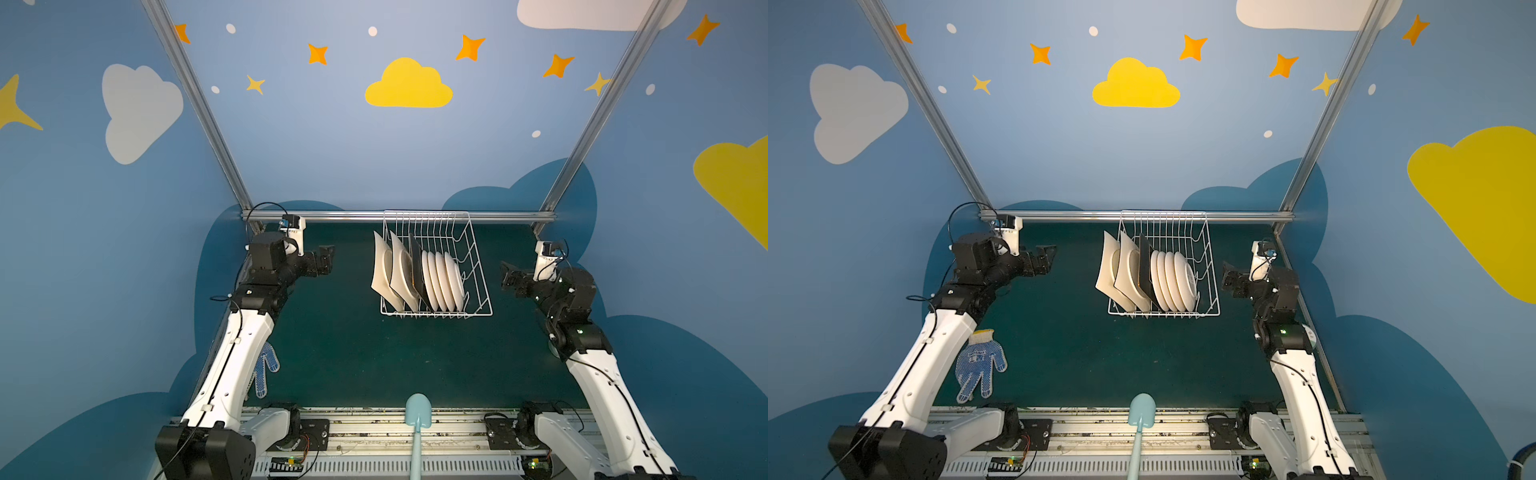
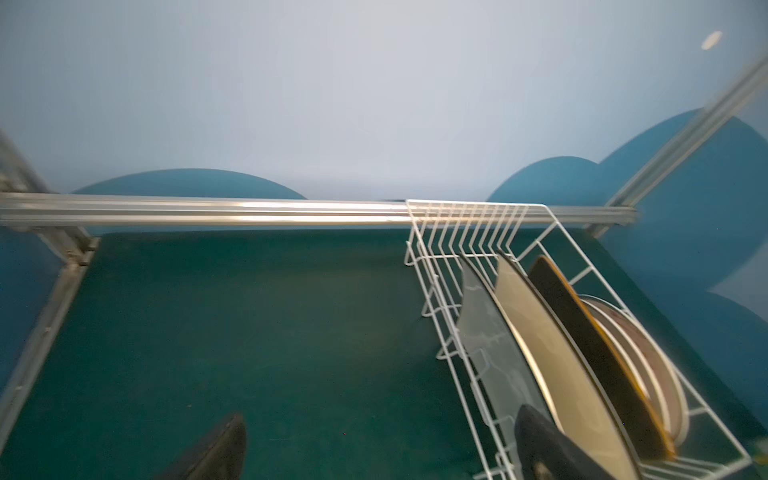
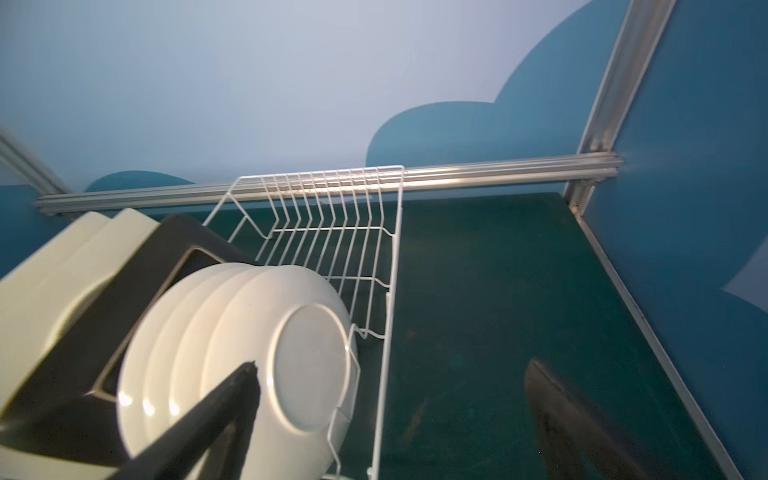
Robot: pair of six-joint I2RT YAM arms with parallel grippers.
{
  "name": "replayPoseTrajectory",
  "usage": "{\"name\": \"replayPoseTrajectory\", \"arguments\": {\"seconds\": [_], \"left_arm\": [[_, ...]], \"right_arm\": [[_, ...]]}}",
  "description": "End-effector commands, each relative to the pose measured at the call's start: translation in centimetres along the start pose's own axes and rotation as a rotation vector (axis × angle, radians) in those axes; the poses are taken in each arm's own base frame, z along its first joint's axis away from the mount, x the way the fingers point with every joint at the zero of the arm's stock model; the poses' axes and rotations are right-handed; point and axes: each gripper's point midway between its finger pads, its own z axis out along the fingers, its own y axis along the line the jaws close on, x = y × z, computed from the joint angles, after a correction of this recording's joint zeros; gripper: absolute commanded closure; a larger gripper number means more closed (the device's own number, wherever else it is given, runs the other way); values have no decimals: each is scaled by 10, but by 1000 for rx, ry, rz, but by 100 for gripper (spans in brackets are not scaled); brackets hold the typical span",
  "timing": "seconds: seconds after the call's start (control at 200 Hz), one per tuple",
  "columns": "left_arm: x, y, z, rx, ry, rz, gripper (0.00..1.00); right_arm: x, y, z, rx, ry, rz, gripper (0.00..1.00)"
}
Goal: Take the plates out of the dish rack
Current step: 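Raise both arms and move the grippers toward the dish rack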
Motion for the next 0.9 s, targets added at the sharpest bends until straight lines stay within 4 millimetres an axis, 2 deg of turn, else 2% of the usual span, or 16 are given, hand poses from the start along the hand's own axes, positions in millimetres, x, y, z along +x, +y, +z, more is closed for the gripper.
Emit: {"name": "replayPoseTrajectory", "arguments": {"seconds": [0.0, 0.11, 0.3, 0.506, 0.696, 0.891], "left_arm": [[24, -31, 0, 110, 161, -16, 0], [26, -51, 3, 155, 224, -21, 0], [38, -78, 10, 206, 364, -38, 0], [57, -86, 29, 184, 457, -123, 1], [65, -92, 51, 183, 525, -220, 12], [69, -92, 74, 166, 552, -282, 18]], "right_arm": [[-3, 30, -5, -160, 97, 31, 1], [-15, 49, -7, -256, 136, 44, 1], [-20, 63, -9, -325, 178, 60, 1], [-16, 77, -10, -384, 210, 56, 1], [-11, 93, -8, -429, 256, 43, 1], [-7, 104, -9, -434, 270, 22, 1]]}}
